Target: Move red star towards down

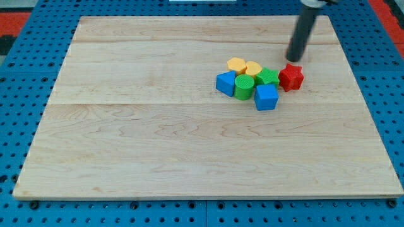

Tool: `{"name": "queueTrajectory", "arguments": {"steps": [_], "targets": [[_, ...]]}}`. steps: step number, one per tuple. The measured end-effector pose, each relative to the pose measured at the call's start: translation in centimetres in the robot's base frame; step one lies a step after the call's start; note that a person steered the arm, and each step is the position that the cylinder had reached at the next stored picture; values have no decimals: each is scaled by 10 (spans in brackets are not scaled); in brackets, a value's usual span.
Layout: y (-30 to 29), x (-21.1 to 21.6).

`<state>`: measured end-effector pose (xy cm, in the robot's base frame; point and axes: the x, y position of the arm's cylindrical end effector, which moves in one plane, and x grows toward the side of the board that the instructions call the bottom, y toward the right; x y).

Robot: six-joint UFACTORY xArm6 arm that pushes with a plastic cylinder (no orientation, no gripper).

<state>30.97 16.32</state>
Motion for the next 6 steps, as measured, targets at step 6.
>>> {"name": "queueTrajectory", "arguments": {"steps": [6], "targets": [[2,147]]}}
